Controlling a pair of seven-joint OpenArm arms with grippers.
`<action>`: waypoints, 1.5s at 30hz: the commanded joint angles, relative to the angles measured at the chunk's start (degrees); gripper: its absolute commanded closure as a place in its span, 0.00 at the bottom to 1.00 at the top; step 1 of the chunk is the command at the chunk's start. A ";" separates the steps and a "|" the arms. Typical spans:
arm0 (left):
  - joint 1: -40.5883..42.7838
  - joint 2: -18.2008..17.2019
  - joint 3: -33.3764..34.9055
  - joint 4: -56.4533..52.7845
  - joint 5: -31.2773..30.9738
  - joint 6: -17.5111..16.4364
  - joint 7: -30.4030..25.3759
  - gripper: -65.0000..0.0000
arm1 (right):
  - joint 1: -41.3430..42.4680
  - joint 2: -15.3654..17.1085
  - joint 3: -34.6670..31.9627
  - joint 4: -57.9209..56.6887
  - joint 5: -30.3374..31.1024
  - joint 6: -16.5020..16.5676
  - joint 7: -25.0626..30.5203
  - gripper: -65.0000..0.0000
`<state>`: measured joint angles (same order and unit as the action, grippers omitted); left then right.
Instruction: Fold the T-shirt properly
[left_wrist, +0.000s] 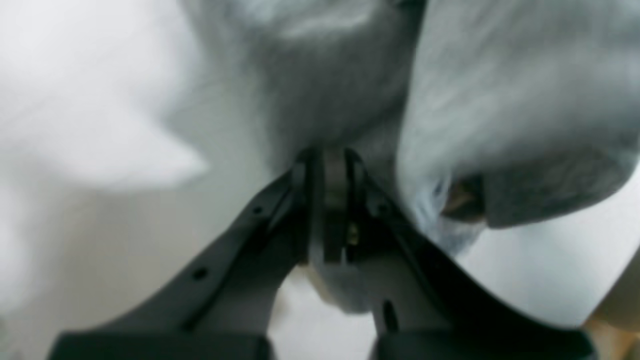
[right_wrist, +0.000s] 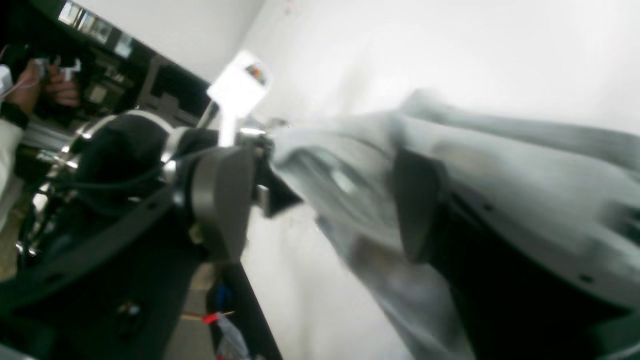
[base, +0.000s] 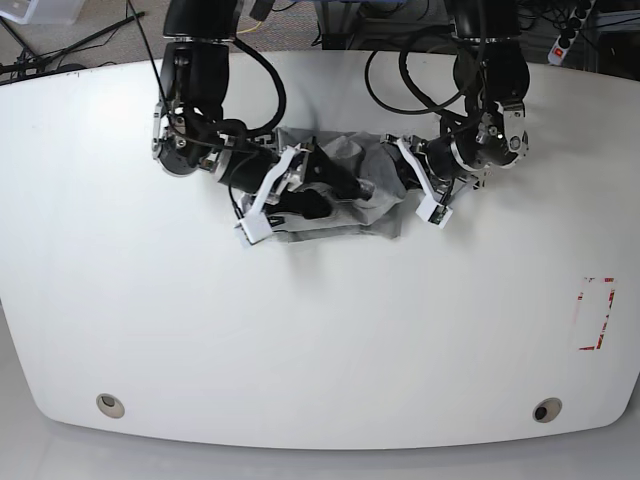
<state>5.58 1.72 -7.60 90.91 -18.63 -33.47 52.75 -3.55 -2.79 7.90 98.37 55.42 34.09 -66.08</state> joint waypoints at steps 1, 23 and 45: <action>-0.44 -0.53 -0.36 6.62 -0.49 0.02 -0.31 0.97 | -0.62 1.78 0.05 4.97 4.14 0.16 1.25 0.34; 8.00 -16.70 -24.10 14.54 -15.87 0.02 -0.14 0.97 | -2.65 6.79 -8.56 8.05 -18.54 0.42 1.51 0.34; 10.46 -19.34 -25.94 14.36 -15.61 0.02 -0.14 0.97 | 7.29 3.97 -18.93 6.64 -25.40 0.07 1.60 0.34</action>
<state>16.51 -16.21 -32.99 104.44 -33.47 -33.23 53.98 -0.47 0.97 -10.26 106.72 28.84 34.06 -65.73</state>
